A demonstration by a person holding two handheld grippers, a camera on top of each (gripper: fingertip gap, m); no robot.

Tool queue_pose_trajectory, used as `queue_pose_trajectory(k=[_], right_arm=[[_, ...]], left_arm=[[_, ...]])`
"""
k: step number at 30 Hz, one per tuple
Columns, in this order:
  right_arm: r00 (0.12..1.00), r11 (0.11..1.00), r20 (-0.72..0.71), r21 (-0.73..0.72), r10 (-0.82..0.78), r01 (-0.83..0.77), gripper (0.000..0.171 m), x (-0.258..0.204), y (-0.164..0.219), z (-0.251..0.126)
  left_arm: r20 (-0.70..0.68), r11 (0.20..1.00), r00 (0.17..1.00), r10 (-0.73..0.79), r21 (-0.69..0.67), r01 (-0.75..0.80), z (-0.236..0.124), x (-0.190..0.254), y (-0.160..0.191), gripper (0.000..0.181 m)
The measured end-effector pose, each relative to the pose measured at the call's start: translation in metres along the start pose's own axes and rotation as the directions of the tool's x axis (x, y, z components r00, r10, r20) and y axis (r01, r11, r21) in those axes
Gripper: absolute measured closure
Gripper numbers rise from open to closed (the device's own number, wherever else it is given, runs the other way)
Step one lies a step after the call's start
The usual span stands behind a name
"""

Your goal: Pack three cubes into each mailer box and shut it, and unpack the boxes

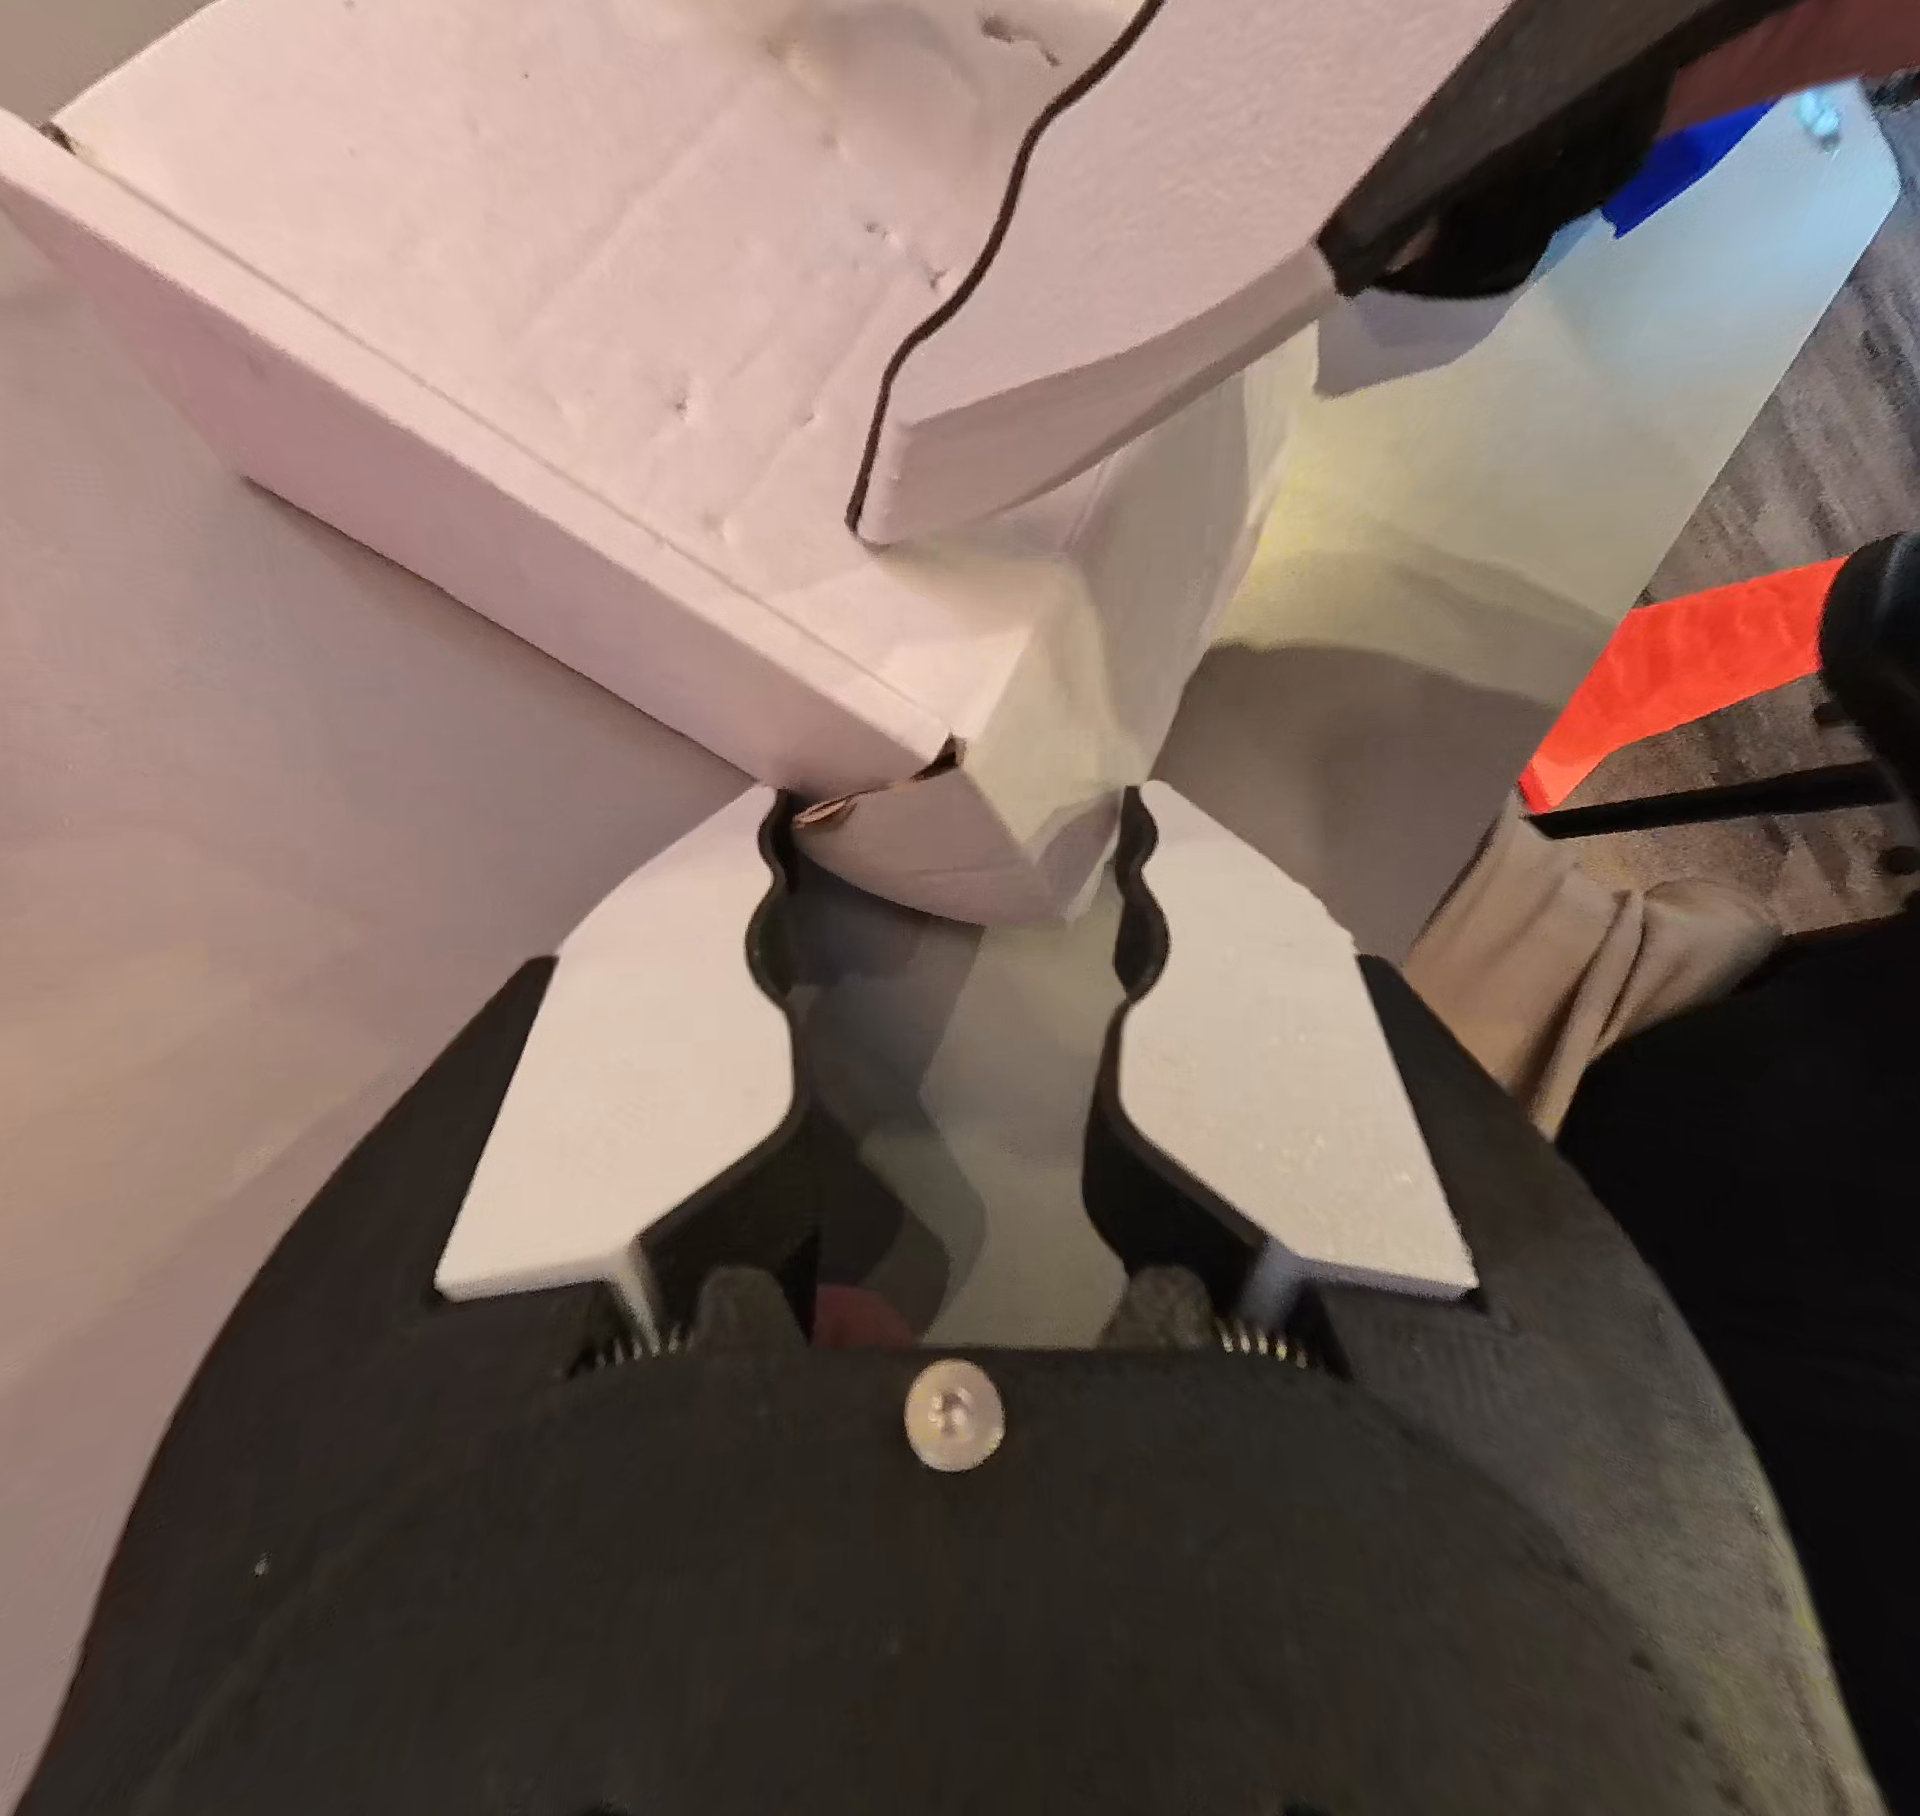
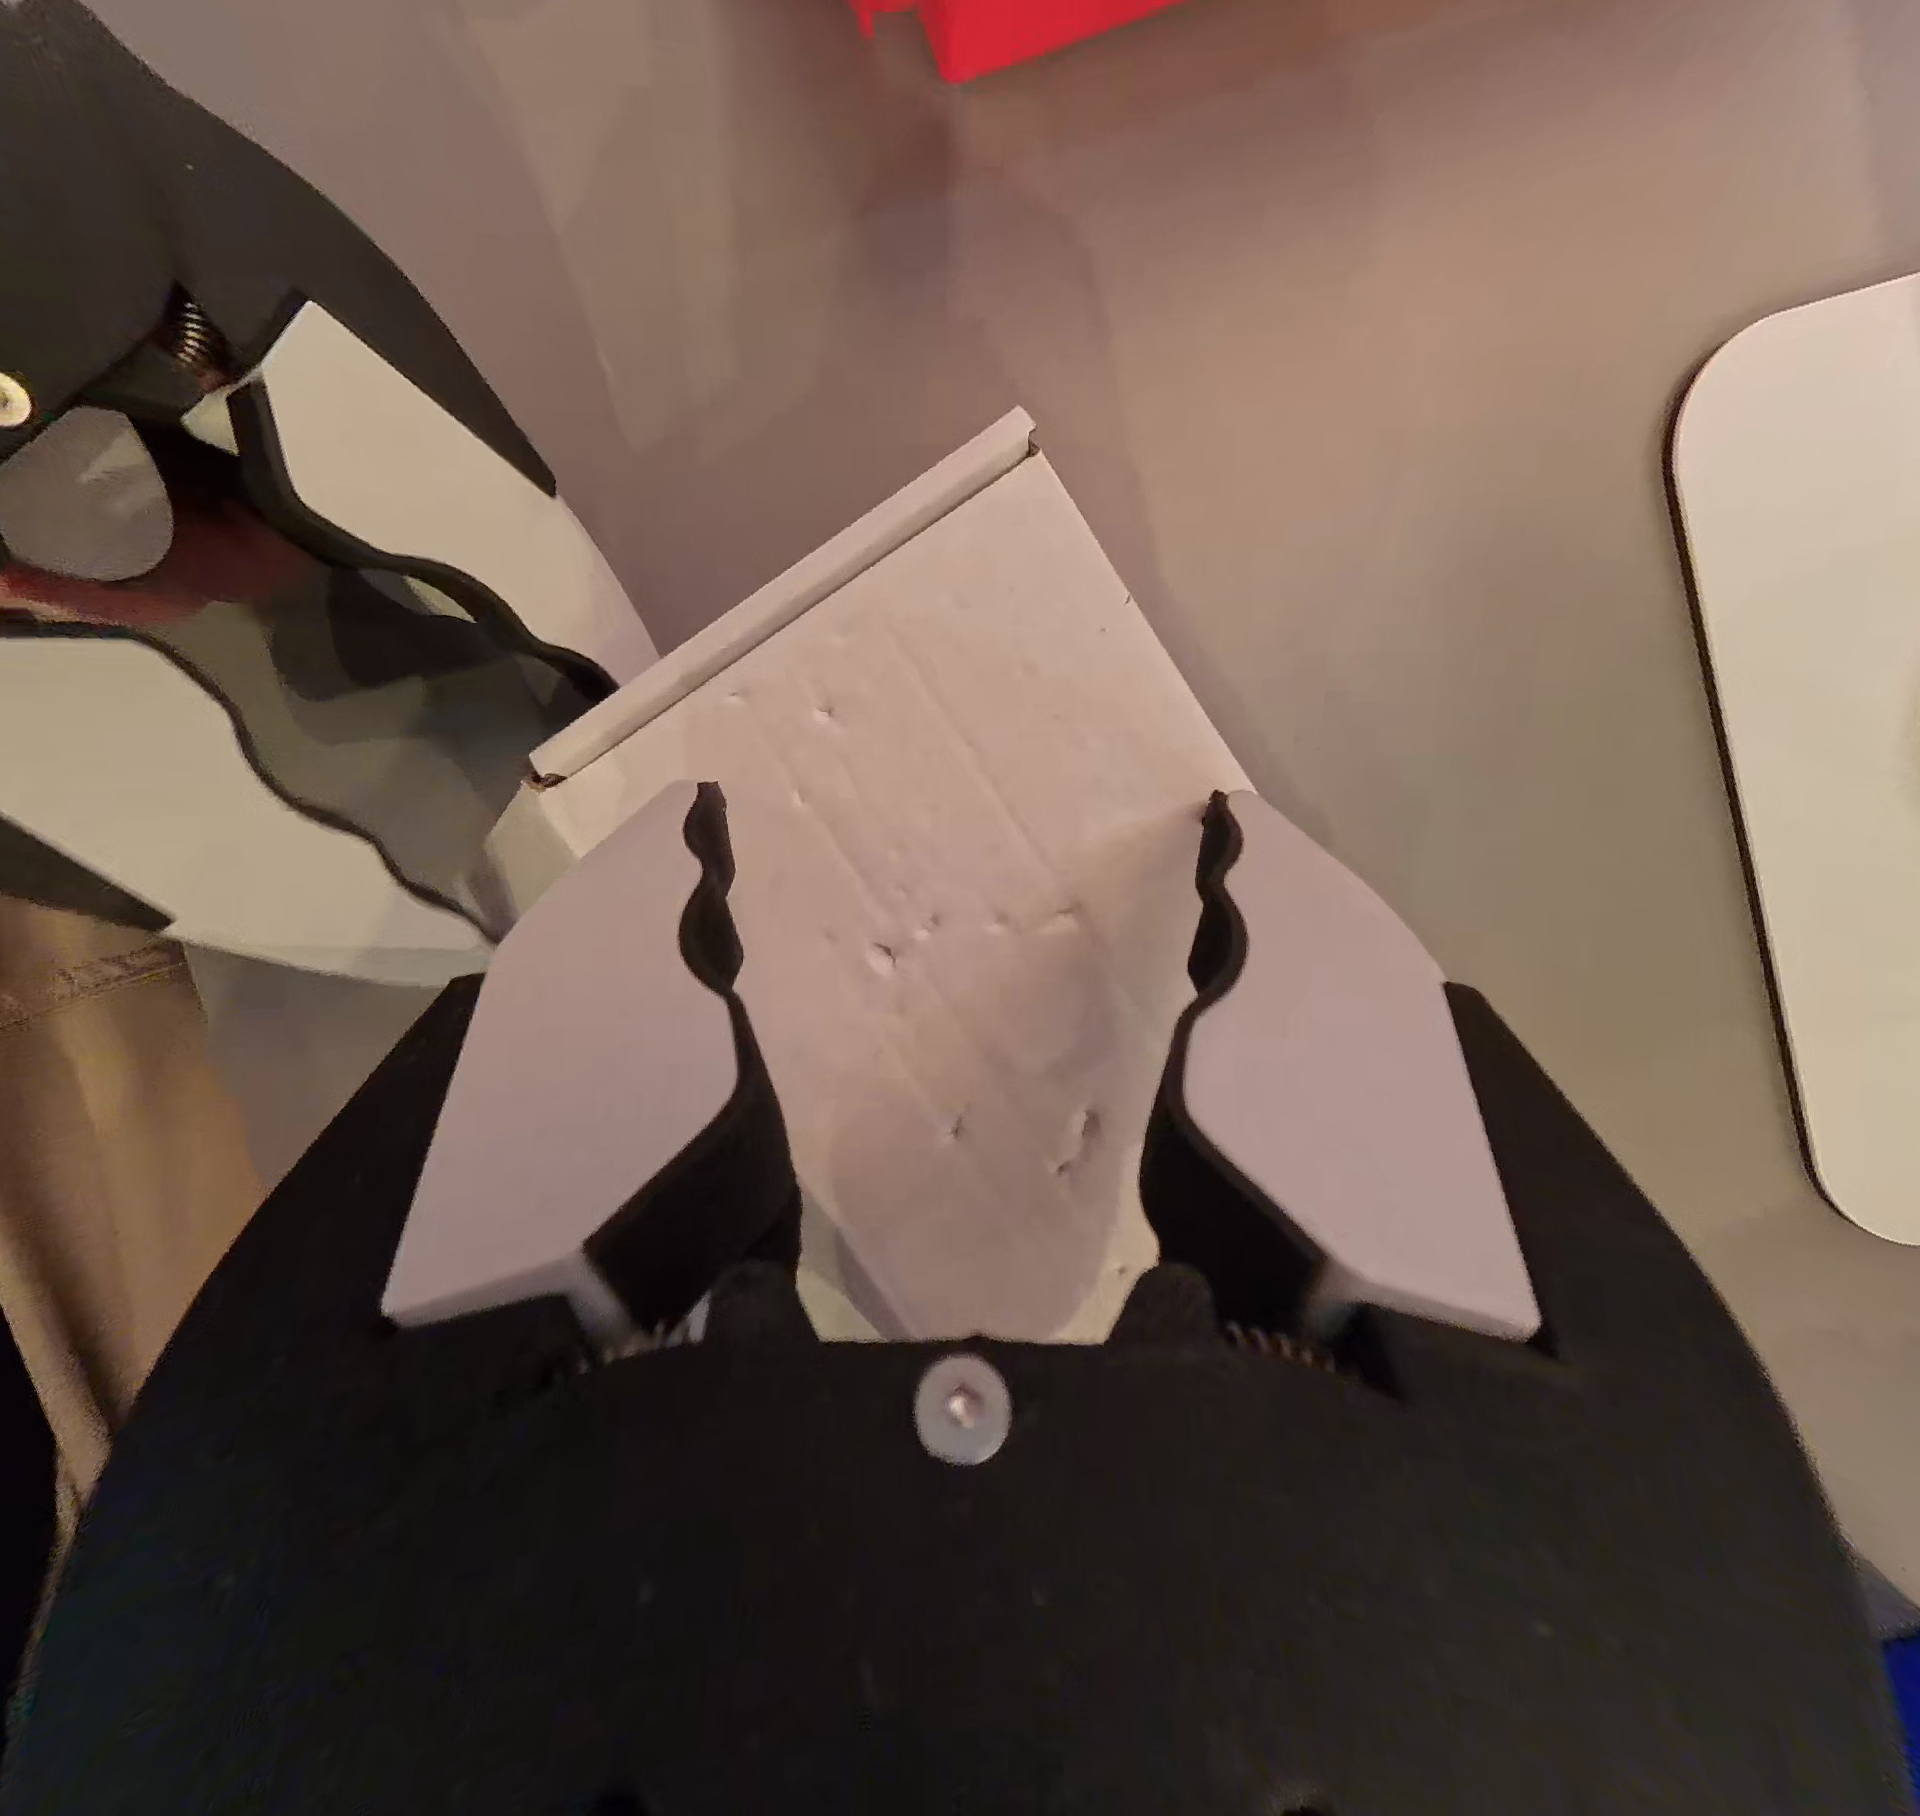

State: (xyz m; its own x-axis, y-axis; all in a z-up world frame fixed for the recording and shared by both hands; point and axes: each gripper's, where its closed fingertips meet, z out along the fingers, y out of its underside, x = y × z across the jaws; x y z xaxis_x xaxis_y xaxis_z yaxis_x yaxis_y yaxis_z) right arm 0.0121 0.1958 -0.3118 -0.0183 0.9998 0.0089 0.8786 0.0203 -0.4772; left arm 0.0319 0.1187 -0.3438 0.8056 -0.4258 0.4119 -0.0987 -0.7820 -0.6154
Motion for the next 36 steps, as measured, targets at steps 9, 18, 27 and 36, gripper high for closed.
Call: queue_pose_trajectory(k=[9, 18, 27, 36], right_arm=[[1.000, 1.000, 0.002, 0.001, 0.007, -0.007, 0.085, 0.000, 0.000, 0.000], [1.000, 1.000, -0.002, 0.004, 0.012, -0.012, 0.085, 0.000, -0.001, 0.000], [1.000, 1.000, -0.005, 0.000, 0.016, -0.016, 0.085, 0.000, -0.001, 0.000], [1.000, 1.000, -0.008, 0.008, 0.015, -0.014, 0.085, 0.000, -0.001, 0.000]], left_arm=[[-0.032, 1.000, 0.999, -0.020, 0.004, 0.021, 0.002, 0.020, 0.007, 0.113], [0.066, 0.999, 0.998, -0.002, 0.048, -0.001, -0.003, 0.021, 0.006, 0.109], [0.082, 0.998, 0.995, 0.064, -0.026, -0.062, 0.006, 0.022, 0.015, 0.115], [0.129, 0.997, 0.989, 0.074, -0.027, -0.072, 0.007, 0.014, 0.011, 0.121]])
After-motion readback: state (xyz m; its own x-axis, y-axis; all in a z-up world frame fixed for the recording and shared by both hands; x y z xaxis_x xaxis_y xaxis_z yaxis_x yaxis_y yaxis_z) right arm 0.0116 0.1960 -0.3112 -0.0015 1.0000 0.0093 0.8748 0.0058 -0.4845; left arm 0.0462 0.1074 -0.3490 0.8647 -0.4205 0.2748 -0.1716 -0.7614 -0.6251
